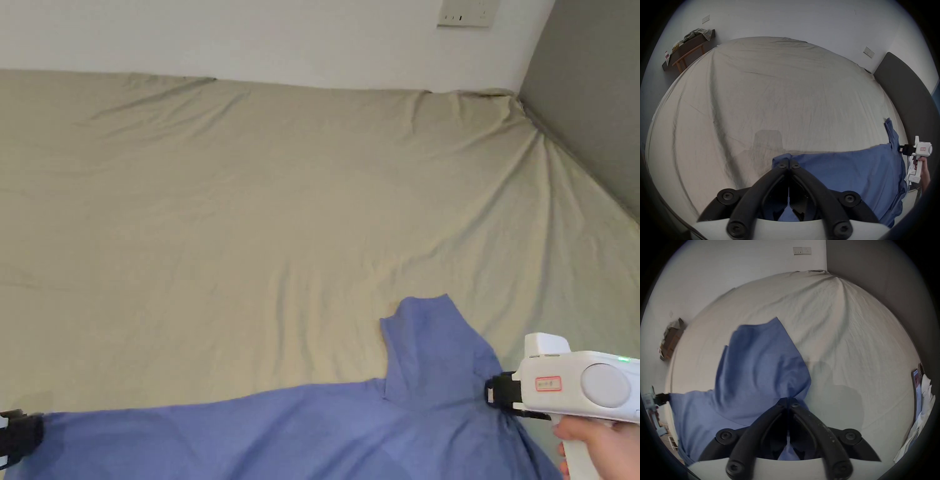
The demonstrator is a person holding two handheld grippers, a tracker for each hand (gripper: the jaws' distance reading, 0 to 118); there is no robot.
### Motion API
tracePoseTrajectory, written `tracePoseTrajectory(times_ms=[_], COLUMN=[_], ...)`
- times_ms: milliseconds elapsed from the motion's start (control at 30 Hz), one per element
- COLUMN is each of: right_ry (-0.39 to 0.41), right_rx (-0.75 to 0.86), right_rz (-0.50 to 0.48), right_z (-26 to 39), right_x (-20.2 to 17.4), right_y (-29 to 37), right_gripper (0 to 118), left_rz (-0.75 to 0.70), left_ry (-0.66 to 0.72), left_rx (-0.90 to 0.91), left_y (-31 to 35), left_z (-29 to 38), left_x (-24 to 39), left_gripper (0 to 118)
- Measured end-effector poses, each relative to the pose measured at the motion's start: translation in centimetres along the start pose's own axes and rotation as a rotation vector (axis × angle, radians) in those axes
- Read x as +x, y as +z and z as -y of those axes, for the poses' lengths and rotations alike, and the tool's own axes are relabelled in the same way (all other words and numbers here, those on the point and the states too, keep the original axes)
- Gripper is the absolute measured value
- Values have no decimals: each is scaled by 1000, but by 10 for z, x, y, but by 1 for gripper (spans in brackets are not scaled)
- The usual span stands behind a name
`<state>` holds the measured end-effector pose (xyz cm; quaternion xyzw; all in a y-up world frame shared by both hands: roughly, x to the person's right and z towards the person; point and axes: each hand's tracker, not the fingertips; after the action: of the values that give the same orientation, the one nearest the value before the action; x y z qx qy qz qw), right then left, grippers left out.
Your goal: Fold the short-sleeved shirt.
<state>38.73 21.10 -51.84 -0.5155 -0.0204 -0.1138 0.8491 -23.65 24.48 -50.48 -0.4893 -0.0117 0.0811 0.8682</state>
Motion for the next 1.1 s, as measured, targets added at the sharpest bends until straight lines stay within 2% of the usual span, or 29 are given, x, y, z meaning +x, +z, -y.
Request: tracePoseTrajectory(times_ms=[100,200,300,533,600,667,733,800,933,967,1033,1067,1100], right_ry=[85,87,133,153,150,135,95,70,82,92,166,200,221], right_rx=[61,140,192,210,171,119,62,9,-1,12,118,156,222], right_rz=[5,-52,-64,-66,-50,-35,-37,-32,0,14,87,157,209], right_z=[1,9,30,133,168,204,238,268,305,309,312,311,308], right_x=[-4,-7,-10,-3,1,9,18,24,36,35,29,23,17], right_y=[30,75,126,229,241,242,235,225,203,202,208,217,229], right_gripper=[3,3,3,3,3,3,3,3,6,14,66,81,85], left_rz=[11,27,40,-8,-60,-50,-50,-78,-107,-114,-172,-191,-171], left_ry=[-12,-23,-39,-74,-101,-72,-16,-28,-73,-91,-139,-155,-151], left_rx=[25,72,124,123,79,44,-5,-36,-69,-56,-8,32,109], left_y=[14,45,88,181,193,199,196,187,167,164,166,175,183], left_z=[-1,2,16,103,139,173,205,230,260,263,265,262,261], left_x=[3,2,-1,-13,-17,-25,-36,-39,-40,-39,-35,-31,-36], left_gripper=[0,0,0,0,0,0,0,0,0,16,62,80,85])
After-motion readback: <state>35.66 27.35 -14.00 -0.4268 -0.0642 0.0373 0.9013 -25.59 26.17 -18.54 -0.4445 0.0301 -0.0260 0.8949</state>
